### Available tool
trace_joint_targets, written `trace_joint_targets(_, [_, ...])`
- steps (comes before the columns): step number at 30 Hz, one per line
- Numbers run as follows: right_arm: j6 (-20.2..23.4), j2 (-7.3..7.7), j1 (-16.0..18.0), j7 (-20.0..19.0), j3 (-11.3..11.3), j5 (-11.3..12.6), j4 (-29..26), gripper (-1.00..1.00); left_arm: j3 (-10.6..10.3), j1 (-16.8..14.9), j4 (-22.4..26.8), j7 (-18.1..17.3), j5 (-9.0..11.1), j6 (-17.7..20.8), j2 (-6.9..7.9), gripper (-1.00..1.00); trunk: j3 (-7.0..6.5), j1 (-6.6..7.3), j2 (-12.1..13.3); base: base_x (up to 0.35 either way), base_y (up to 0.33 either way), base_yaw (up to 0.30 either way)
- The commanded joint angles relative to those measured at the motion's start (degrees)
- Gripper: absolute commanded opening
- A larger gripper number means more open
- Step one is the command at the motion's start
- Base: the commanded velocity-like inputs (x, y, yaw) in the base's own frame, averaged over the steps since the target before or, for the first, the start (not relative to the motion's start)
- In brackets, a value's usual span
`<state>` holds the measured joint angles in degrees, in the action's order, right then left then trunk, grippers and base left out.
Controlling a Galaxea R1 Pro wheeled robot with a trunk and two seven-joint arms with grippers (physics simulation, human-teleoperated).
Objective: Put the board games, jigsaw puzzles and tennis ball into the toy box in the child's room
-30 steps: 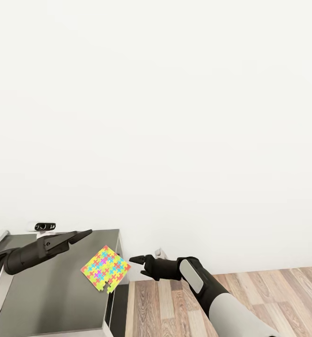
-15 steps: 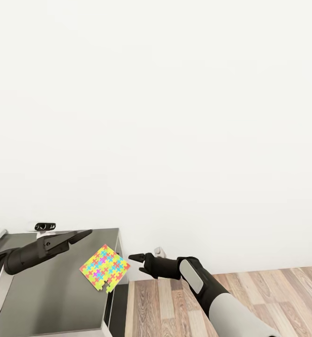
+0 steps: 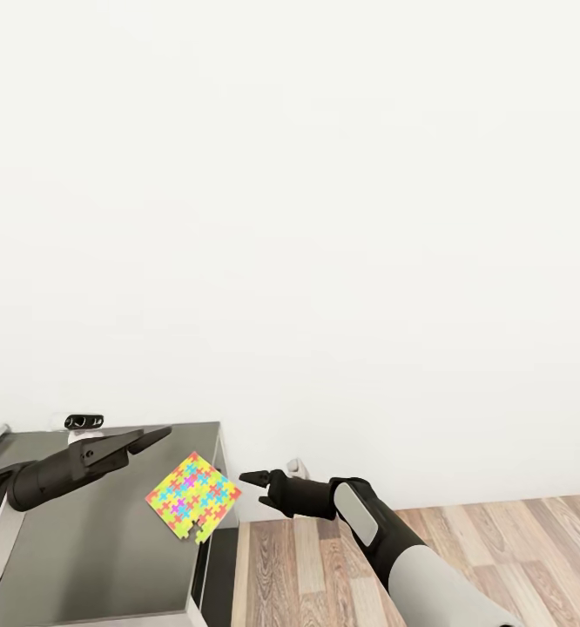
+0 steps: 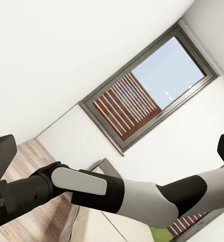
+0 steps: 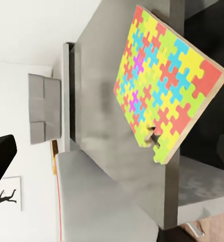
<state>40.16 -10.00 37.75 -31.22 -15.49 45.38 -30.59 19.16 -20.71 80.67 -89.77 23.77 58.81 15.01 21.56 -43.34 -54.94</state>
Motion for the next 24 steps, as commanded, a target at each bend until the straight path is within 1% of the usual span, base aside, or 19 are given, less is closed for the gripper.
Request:
trace_joint_targets(1, [0.19, 0.00, 0.05, -0.07, -0.01, 0.08, 0.03, 1.00, 0.00, -0.03, 0.01, -0.23, -0.04, 0.61, 0.02, 1.00, 0.25, -0.23, -0.47, 0.000, 0.000, 0.000])
trace_joint_targets(24, [0.01, 0.00, 0.05, 0.01, -0.06, -0.52, 0.09, 1.00, -0.08, -0.03, 0.01, -0.23, -0.04, 0.61, -0.13, 1.00, 4.38, -5.28, -9.69, 0.000, 0.000, 0.000])
